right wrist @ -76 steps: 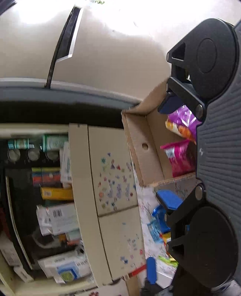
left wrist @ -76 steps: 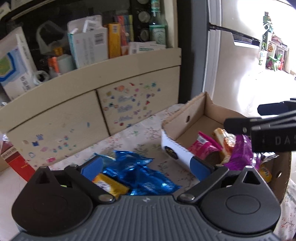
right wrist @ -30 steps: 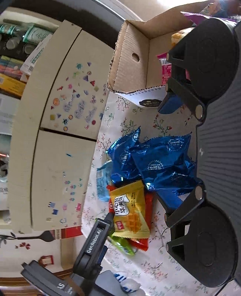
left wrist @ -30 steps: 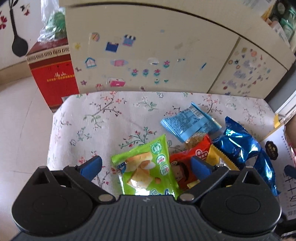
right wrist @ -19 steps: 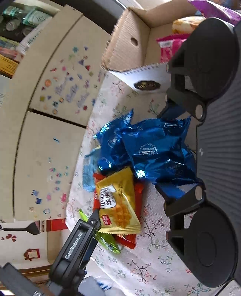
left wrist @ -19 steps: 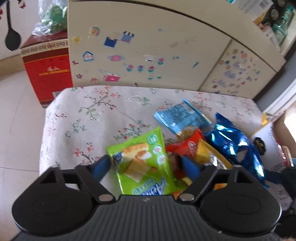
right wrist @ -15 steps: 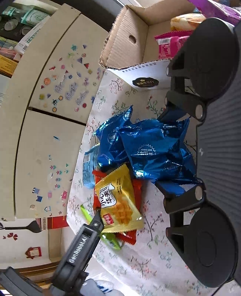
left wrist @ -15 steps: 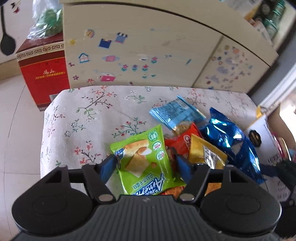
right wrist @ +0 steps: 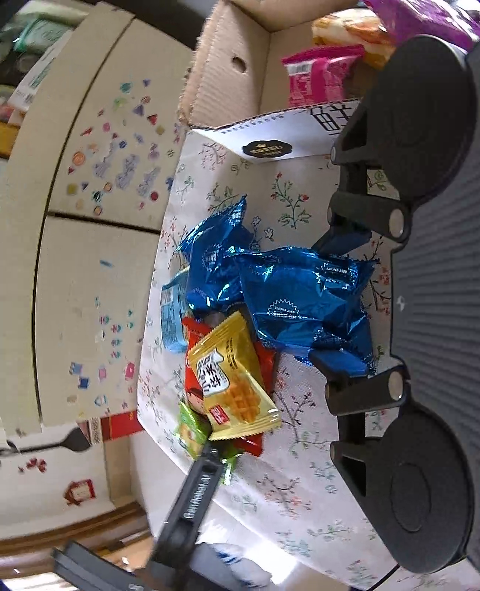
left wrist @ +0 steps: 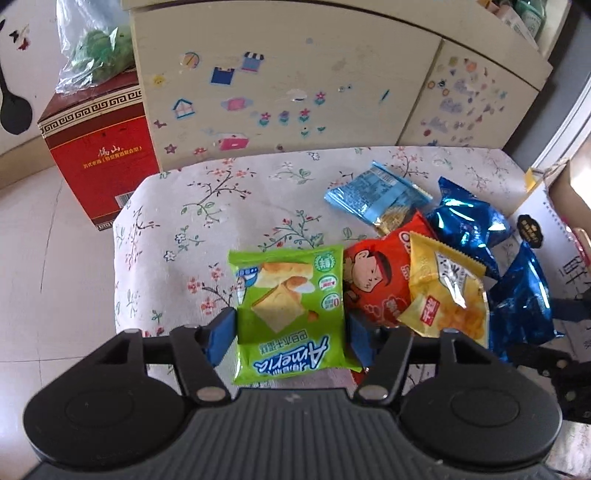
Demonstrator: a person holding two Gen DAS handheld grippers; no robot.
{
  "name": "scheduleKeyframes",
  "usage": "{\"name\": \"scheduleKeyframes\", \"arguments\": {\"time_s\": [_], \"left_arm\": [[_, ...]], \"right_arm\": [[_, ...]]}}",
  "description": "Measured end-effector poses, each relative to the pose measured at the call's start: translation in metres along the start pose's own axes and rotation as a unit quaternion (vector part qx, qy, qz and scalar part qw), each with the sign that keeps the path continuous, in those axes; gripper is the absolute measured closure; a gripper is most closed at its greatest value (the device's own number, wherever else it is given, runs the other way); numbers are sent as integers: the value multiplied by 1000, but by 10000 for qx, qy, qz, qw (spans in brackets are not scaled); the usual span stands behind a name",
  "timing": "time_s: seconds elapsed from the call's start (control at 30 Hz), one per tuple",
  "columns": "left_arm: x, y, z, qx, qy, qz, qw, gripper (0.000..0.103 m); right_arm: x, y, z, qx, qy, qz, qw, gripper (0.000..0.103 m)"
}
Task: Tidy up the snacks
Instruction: 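Grasp the green America packet with the left gripper while the right grasps a blue foil bag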
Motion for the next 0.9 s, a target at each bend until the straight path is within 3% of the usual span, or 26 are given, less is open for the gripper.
{"name": "scheduleKeyframes", "arguments": {"time_s": [0.13,0.23,0.4,0.47,0.6,0.9], "left_arm": [[6,-5,-1,61,-167,-158,9997,24],[14,-6,-1,-19,-164,-145,9998,24],[20,-2,-10,196,-219,-200,9994,27],[19,0,-14,289,-233,-213,9991,37],[14,6,-20,471,-369,-282,9978,52],[-4,15,-26,560,-418,-425,9967,53]], "right_arm": [[5,-2,-4,185,44,8,9998,28],[10,-4,-3,231,69,42,9997,23],[18,-5,-1,310,94,106,9994,23],[19,-4,0,326,118,166,9993,37],[15,-4,-3,388,79,125,9991,46],[4,-6,-4,349,110,3,9993,50]]}}
Point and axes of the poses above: each gripper's, at about its wrist camera, not at the fingertips, and x roughly the way its jaws point, z to its left, y to its underside, the point moved 2 cm from there along x, roughly the way its jaws point, and after that the axes turned 5 degrees about -x, right-handed, at the moved point
